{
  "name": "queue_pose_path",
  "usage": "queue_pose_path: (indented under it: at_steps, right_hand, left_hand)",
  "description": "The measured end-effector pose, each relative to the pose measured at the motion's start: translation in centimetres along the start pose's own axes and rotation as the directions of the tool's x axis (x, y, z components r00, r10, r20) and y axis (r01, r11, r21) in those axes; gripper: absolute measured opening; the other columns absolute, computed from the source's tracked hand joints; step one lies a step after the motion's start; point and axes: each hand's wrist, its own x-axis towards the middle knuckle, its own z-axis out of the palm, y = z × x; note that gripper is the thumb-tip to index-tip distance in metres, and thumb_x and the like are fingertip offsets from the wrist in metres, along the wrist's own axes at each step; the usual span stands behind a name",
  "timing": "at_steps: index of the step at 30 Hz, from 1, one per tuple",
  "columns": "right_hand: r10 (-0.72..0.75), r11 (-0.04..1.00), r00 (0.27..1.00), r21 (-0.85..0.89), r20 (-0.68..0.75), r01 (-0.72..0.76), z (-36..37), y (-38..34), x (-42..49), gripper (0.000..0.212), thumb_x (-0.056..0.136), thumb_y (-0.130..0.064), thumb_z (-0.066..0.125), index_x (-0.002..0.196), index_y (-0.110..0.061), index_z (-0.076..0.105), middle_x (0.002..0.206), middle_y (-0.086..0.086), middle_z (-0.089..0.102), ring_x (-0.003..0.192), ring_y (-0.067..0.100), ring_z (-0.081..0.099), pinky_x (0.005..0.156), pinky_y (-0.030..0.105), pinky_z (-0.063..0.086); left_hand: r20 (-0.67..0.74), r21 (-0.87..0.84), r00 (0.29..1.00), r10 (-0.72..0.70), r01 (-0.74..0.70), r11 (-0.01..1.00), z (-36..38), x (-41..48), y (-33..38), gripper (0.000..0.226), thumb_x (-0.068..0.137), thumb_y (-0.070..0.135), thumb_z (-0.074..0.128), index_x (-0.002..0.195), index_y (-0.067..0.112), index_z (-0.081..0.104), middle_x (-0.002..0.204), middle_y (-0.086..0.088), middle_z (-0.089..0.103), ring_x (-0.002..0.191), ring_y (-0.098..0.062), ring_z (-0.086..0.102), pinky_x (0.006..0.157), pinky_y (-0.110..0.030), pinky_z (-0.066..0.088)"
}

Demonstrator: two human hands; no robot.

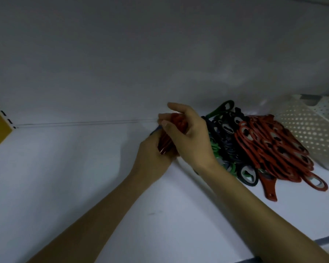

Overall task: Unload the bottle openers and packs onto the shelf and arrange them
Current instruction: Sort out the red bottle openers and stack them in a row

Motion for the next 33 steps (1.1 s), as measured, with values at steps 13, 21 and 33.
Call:
queue_pose_path:
  at_steps: [13,21,33]
  right_hand:
    - [-0.233,0.964,0.882,0.025,-0.41,0.266,-9.0,-2.7,-5.0,0.015,0.088,-0.007,0.051,0.092,-0.021,0.055,0.084,0.002,0.065,0.081,0.021,0.066,0.076,0.039,0.056]
    - [-0.013,0.991,0.939,-0.132,-0.342,-0.034,-14.6,-0.5,-5.8,0.021,0.096,-0.028,0.052,0.113,-0.018,0.06,0.104,-0.012,0.065,0.102,0.001,0.061,0.087,0.025,0.051]
    - [-0.074,0.565,0.935,-0.787,-0.346,-0.247,-14.1,5.0,-8.1,0.036,0.085,-0.047,0.061,0.106,-0.018,0.067,0.111,-0.001,0.06,0.108,0.02,0.049,0.093,0.034,0.031]
  left_hand:
    - [0.458,-0.118,0.889,-0.033,0.098,0.988,8.2,0.2,5.0,0.032,0.073,0.019,0.066,0.105,0.022,0.062,0.088,0.002,0.07,0.081,-0.016,0.069,0.064,-0.029,0.056]
    - [0.483,-0.184,0.873,-0.07,0.18,0.966,13.4,-0.6,4.2,0.019,0.081,0.015,0.063,0.1,0.017,0.064,0.075,-0.007,0.068,0.061,-0.021,0.065,0.051,-0.033,0.053]
    - [0.308,-0.552,0.922,-0.235,0.374,0.745,12.2,-1.3,2.4,0.03,0.092,0.031,0.042,0.09,0.009,0.061,0.061,-0.004,0.059,0.042,-0.014,0.048,0.035,-0.019,0.034]
